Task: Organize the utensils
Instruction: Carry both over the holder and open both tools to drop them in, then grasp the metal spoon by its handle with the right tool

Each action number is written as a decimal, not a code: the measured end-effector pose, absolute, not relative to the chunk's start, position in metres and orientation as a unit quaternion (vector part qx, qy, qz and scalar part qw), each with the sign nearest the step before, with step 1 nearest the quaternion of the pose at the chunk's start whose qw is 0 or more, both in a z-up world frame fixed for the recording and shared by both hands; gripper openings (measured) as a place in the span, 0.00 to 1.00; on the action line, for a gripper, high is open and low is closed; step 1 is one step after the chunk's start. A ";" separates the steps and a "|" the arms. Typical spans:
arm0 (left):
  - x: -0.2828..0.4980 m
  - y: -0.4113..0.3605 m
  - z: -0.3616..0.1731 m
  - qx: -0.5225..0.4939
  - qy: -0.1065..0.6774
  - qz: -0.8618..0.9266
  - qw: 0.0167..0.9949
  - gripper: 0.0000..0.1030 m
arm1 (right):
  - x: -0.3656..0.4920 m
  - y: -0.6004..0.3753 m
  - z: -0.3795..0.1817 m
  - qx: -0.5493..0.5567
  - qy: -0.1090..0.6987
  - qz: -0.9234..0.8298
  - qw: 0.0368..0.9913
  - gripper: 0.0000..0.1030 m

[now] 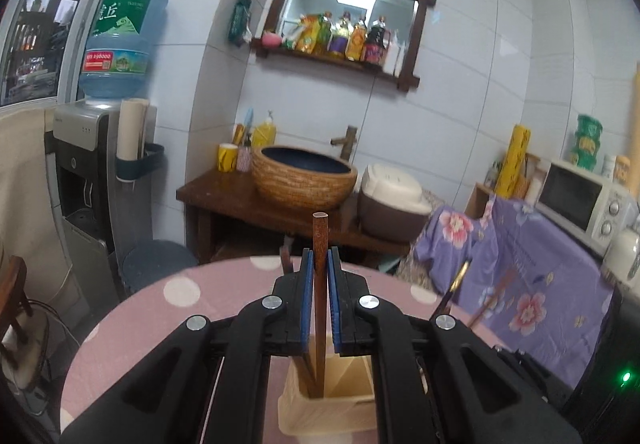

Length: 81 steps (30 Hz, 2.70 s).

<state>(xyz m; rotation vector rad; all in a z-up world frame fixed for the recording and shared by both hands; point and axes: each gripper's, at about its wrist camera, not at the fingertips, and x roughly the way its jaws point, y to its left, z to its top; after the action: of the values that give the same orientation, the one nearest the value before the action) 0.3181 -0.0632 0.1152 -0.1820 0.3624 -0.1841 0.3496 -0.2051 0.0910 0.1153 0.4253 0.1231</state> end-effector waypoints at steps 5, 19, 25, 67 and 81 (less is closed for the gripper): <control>0.320 -0.065 0.094 -0.077 0.207 -0.095 0.971 0.08 | 0.351 -0.206 0.069 0.049 0.232 0.055 0.970 0.35; 0.256 -0.040 0.115 -0.062 0.169 -0.103 0.978 0.67 | 0.305 -0.205 0.072 -0.003 0.191 0.057 0.980 0.60; 0.213 -0.009 0.080 -0.061 0.207 -0.084 0.973 0.80 | 0.261 -0.203 0.051 -0.017 0.245 0.106 0.964 0.61; 0.194 0.019 -0.032 -0.090 0.361 -0.065 0.926 0.77 | 0.272 -0.156 -0.064 -0.050 0.430 0.207 0.877 0.36; 0.201 -0.016 -0.037 -0.066 0.373 -0.096 0.920 0.77 | 0.211 -0.228 0.012 0.048 0.307 0.159 0.937 0.36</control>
<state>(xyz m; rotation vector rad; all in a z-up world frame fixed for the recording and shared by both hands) 0.2011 -0.0165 -0.0365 -0.1365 0.7674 -0.1969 0.2106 -0.2282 0.0120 0.0975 0.6264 0.3249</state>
